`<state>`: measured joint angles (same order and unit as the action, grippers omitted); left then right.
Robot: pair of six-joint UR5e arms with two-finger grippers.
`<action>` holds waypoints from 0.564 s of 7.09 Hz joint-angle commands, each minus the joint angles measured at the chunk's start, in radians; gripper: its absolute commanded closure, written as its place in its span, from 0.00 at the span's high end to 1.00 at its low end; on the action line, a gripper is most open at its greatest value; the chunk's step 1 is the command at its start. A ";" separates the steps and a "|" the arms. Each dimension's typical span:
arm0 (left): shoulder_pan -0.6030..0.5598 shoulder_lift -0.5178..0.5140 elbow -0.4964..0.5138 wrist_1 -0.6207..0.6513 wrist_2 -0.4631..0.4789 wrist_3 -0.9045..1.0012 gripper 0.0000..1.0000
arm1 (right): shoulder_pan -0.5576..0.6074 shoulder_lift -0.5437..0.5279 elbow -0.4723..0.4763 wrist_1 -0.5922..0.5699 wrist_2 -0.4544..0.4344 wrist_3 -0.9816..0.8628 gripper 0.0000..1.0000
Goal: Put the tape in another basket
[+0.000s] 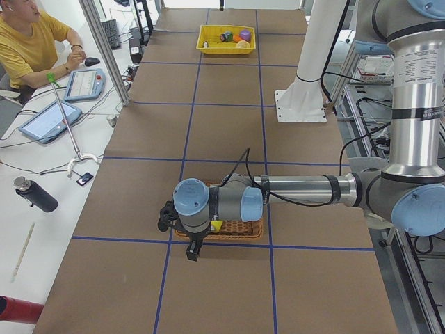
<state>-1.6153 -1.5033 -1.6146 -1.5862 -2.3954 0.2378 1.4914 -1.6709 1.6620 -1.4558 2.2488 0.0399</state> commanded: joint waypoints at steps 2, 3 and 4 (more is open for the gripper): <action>0.000 0.000 -0.001 0.000 -0.001 0.000 0.98 | 0.000 0.000 -0.004 0.000 0.000 0.000 1.00; 0.000 0.000 -0.001 0.000 -0.001 0.000 0.98 | 0.000 0.002 -0.011 0.002 0.000 0.000 1.00; 0.000 0.000 -0.001 0.000 -0.002 0.000 0.98 | 0.000 0.005 -0.018 0.002 0.000 0.000 1.00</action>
<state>-1.6153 -1.5033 -1.6153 -1.5861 -2.3965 0.2378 1.4911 -1.6687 1.6519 -1.4547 2.2488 0.0398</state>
